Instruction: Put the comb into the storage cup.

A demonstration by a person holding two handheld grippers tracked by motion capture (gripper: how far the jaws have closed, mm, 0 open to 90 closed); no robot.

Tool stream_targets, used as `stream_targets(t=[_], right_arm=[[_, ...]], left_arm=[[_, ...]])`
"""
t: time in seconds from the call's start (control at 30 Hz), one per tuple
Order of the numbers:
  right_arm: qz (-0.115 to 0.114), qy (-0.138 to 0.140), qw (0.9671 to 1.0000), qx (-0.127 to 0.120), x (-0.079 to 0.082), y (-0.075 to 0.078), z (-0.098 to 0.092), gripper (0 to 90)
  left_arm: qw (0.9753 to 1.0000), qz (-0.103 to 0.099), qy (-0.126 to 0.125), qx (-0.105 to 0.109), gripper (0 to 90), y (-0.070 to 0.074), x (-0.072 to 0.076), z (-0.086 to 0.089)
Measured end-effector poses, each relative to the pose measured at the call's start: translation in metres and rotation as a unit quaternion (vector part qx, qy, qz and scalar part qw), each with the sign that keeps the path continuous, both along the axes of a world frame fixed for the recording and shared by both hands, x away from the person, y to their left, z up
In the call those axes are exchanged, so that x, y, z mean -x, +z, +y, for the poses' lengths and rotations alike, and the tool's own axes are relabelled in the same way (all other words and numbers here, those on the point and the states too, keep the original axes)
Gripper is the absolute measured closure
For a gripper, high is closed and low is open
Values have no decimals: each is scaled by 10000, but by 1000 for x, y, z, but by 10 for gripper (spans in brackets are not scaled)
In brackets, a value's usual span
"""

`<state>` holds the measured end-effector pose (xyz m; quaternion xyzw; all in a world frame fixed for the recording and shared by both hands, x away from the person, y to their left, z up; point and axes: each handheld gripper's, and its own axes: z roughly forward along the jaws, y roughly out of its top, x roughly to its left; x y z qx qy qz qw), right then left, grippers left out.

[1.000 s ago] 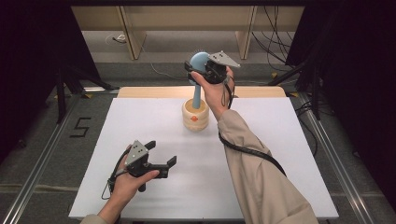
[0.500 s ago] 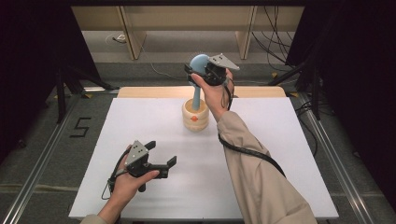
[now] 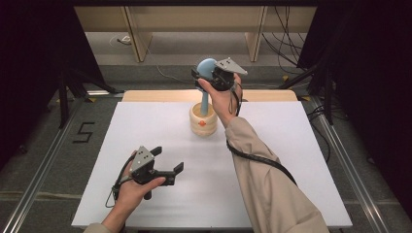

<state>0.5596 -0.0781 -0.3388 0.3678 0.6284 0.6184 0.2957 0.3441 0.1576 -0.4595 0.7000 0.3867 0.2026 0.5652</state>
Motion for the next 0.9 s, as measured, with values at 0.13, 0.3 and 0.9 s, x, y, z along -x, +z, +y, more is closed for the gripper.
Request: stream_targets(t=[0.13,0.3,0.9], right_arm=[[0,2,10000,-10,0,-2,1,210],[-11,8,10000,26,0,-3,2,210],[22,-10,10000,85,0,-11,-1,209]], left_arm=[[10000,-12,-1,5,0,0,0,0],[10000,-6,4,1,0,0,0,0],[10000,-1,5,-4,0,0,0,0]])
